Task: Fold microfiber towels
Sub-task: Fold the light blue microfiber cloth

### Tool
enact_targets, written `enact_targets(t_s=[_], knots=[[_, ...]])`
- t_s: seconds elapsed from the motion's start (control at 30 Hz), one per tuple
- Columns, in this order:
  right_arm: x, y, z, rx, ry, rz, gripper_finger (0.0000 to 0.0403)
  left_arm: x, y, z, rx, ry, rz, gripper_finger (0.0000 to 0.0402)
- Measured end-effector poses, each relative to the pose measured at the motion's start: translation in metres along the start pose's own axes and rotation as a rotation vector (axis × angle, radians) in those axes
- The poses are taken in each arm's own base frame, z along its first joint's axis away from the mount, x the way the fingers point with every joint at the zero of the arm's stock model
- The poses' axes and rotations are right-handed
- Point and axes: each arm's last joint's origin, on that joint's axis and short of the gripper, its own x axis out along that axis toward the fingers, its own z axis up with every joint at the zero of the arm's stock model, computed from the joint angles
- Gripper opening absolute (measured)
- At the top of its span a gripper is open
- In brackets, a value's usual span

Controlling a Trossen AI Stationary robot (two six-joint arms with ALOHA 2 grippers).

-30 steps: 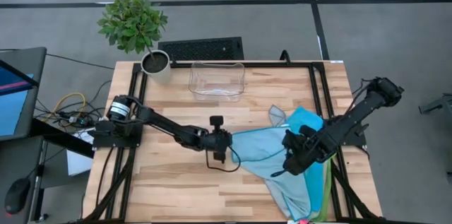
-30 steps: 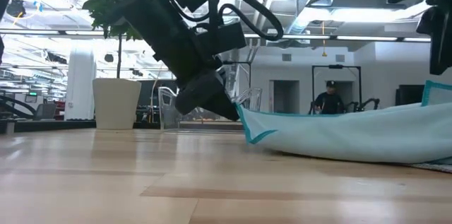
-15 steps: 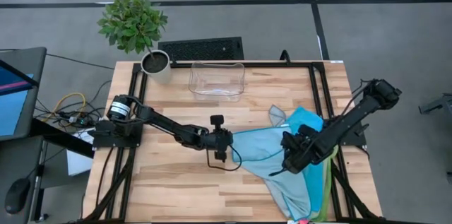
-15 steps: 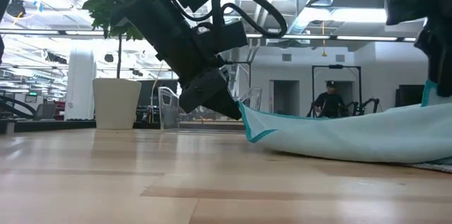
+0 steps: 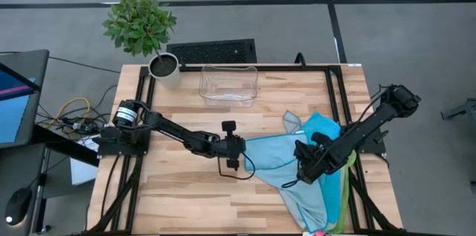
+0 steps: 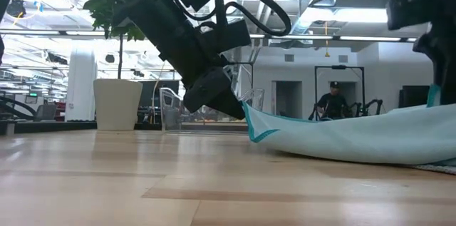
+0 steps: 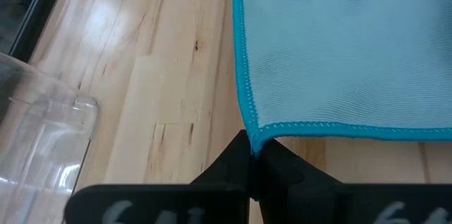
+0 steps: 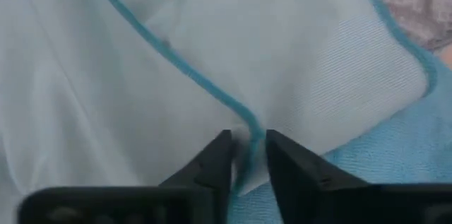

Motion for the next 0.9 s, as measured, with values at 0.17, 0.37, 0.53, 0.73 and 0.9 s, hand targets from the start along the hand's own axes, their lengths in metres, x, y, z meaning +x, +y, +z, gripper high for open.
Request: enact_targets(t_s=[0.17,0.37,0.53,0.73,0.9], knots=[[0.003,0.005,0.004,-0.039,0.004,-0.012,0.0015,0.000,0.000,0.000,0.003,0.003,0.006,0.0000],[-0.031,0.010,0.020,-0.048,-0.136,0.005,0.0010,-0.015,0.006,0.000,0.011,0.048,0.062,0.0000],[-0.075,0.008,0.029,-0.057,-0.293,-0.024,0.0013,-0.046,0.018,-0.001,0.004,0.130,0.138,0.0000],[-0.115,0.003,0.034,-0.058,-0.468,-0.106,0.0010,-0.098,0.034,-0.007,-0.059,0.219,0.166,0.0000],[-0.127,-0.006,0.036,-0.063,-0.520,-0.192,0.0012,-0.149,0.051,-0.018,-0.157,0.279,0.183,0.0000]])
